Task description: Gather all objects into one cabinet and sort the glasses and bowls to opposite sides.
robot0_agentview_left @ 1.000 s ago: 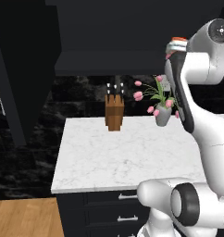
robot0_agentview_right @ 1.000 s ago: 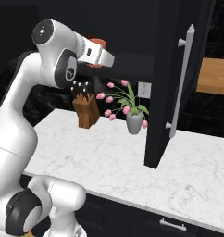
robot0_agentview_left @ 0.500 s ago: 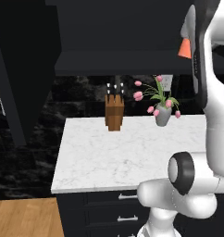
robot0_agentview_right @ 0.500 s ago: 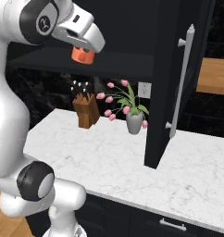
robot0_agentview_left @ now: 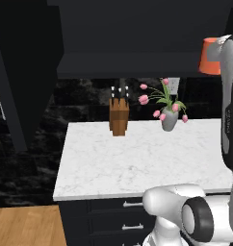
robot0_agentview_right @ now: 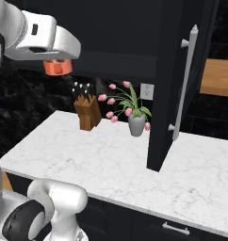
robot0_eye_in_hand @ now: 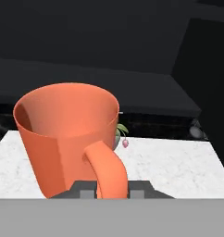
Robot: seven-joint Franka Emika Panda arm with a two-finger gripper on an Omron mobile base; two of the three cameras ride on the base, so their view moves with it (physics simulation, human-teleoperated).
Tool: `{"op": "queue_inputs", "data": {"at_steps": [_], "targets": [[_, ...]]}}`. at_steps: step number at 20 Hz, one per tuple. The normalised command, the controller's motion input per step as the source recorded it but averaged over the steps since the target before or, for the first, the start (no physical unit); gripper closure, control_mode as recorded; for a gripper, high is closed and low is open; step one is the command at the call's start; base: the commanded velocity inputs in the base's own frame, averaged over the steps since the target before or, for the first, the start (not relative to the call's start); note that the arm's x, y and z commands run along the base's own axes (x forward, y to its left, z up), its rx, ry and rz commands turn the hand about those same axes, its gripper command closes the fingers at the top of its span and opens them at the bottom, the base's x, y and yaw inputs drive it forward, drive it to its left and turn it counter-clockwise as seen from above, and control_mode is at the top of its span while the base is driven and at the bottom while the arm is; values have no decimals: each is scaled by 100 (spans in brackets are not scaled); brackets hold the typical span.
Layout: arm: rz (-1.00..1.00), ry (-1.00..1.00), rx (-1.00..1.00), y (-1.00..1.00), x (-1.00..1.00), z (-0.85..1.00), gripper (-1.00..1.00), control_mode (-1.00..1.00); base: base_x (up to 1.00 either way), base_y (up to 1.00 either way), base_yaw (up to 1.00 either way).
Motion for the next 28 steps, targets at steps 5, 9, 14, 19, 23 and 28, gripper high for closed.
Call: {"op": "queue_inputs", "data": {"at_steps": [5, 9, 14, 19, 23, 28], "targets": [[13, -7, -33, 53, -58, -100, 100, -100, 0, 0, 0], [0, -7, -2, 0, -23, -73, 100, -100, 0, 0, 0], [1, -14, -1, -3, -50, -35, 100, -100, 0, 0, 0], [1, -12, 0, 0, -83, -26, 100, -100, 0, 0, 0], [0, -9, 0, -1, -100, -16, 100, -100, 0, 0, 0], [0, -1, 0, -1, -20, -6, 100, 100, -67, -2, 7]]}}
